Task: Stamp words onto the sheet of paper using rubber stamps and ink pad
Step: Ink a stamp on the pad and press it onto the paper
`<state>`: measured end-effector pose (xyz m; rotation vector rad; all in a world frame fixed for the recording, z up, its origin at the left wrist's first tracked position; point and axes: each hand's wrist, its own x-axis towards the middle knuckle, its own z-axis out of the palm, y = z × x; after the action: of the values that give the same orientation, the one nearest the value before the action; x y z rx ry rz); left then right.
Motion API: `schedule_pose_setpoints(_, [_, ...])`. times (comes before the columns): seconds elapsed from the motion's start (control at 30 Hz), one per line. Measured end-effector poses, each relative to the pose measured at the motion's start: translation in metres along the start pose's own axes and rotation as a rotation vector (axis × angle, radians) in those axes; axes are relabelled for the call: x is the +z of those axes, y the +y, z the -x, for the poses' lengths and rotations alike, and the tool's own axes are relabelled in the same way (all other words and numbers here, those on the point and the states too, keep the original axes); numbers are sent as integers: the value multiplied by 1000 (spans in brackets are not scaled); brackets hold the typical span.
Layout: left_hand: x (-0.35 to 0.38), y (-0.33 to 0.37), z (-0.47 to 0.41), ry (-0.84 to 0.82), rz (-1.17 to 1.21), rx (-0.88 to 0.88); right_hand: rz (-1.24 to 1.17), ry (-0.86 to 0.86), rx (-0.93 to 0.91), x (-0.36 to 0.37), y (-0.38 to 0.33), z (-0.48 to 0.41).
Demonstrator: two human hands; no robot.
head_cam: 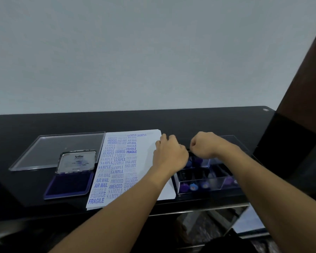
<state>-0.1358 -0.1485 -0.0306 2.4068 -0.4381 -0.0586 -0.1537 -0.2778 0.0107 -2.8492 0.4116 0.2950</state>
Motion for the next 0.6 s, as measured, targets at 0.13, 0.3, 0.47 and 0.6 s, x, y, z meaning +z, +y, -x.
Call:
schedule_pose_setpoints(0.13, [10, -4, 4, 6, 79, 5, 77, -61, -30, 1, 0, -2])
schedule_pose_setpoints(0.3, [17, -2, 3, 69, 167, -15, 143, -110, -52, 4, 3, -7])
schedule_pose_setpoints(0.47, [26, 5, -1, 93, 188, -14, 114, -80, -31, 2, 14, -11])
schedule_pose_setpoints(0.6, [34, 12, -5, 92, 197, -16, 101, -60, -15, 0, 24, -12])
